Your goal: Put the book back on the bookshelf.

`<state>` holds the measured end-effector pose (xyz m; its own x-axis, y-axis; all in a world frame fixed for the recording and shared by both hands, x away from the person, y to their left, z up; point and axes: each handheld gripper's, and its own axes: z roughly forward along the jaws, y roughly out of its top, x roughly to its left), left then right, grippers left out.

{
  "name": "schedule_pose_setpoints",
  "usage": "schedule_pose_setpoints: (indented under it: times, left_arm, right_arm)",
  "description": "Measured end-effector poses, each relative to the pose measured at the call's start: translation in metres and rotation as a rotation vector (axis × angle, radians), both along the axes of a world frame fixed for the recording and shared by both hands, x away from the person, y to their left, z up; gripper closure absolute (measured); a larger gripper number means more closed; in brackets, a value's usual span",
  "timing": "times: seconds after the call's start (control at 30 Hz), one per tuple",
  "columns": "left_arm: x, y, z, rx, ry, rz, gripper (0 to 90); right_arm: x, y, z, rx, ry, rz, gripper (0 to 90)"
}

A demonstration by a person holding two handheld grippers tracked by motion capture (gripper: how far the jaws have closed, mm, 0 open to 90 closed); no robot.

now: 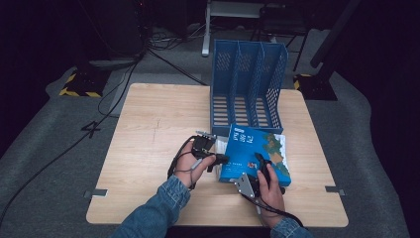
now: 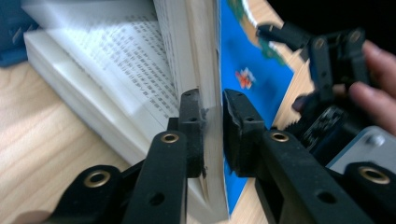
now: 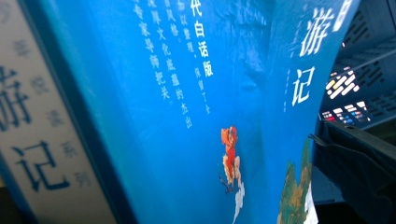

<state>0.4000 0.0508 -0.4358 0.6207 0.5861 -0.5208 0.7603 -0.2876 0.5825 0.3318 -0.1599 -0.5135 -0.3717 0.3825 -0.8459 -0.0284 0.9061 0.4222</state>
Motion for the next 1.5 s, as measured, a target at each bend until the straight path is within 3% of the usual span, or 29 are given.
schedule_pose_setpoints:
  times: [0.13,0.2,0.23,0.33,0.37,0.4,0.47,0.63,0.77,0.87,0.97,1.13,1.27,1.37,1.4,1.43,1.5]
  left_arm:
    - [0.001,0.0,-0.008,-0.007,0.07,-0.015,74.2]
    - [0.001,0.002,-0.01,-0.032,0.084,-0.009,75.9]
    - [0.001,0.003,-0.01,-0.044,0.089,-0.006,79.9]
    - [0.004,0.005,-0.01,-0.075,0.109,-0.011,81.7]
    - [0.005,0.007,-0.012,-0.123,0.125,-0.003,81.9]
    - [0.005,0.007,-0.012,-0.123,0.125,-0.003,81.9]
    - [0.004,0.008,-0.011,-0.158,0.123,0.005,82.0]
    - [0.003,0.005,-0.005,-0.139,0.093,0.005,81.5]
    - [0.004,0.006,-0.005,-0.146,0.098,0.011,80.9]
    - [0.002,0.005,-0.004,-0.129,0.075,0.015,78.5]
    - [0.0,0.004,-0.004,-0.108,0.051,0.016,76.7]
    - [-0.003,0.003,-0.006,-0.121,0.045,0.031,75.4]
    - [-0.004,0.005,-0.008,-0.102,0.028,0.026,64.4]
    - [-0.005,0.01,-0.011,-0.03,0.015,0.033,60.9]
    - [-0.005,0.015,-0.012,-0.025,0.013,0.034,60.3]
    - [-0.005,0.018,-0.012,-0.05,0.031,0.033,61.1]
    - [-0.006,0.024,-0.012,-0.031,0.022,0.034,56.0]
  right_arm:
    - [0.001,0.001,0.002,-0.037,0.017,0.036,6.4]
    - [-0.003,0.003,0.0,-0.071,0.014,0.078,17.9]
    - [-0.005,0.005,-0.002,-0.091,0.021,0.108,29.0]
    - [-0.005,0.007,-0.005,-0.094,0.009,0.116,27.7]
    - [-0.004,0.007,-0.004,-0.084,0.008,0.116,26.1]
    - [-0.004,0.007,-0.004,-0.084,0.008,0.116,26.1]
    - [-0.001,0.005,-0.005,-0.04,0.001,0.106,22.2]
    - [0.005,0.007,-0.002,-0.03,0.013,0.1,16.7]
    - [0.007,0.008,-0.003,-0.033,0.012,0.1,16.8]
    - [0.007,0.008,-0.004,-0.026,0.007,0.097,17.5]
    - [0.006,0.01,-0.004,-0.048,-0.003,0.09,19.1]
    - [0.004,0.016,-0.004,-0.114,-0.016,0.064,21.5]
    - [0.004,0.017,-0.005,-0.132,-0.018,0.067,25.4]
    - [0.003,0.017,-0.005,-0.139,-0.002,0.078,29.9]
    - [0.004,0.017,-0.004,-0.136,0.005,0.081,32.2]
    - [0.004,0.016,-0.004,-0.119,0.041,0.089,44.1]
    - [0.005,0.016,-0.003,-0.129,0.087,0.101,50.7]
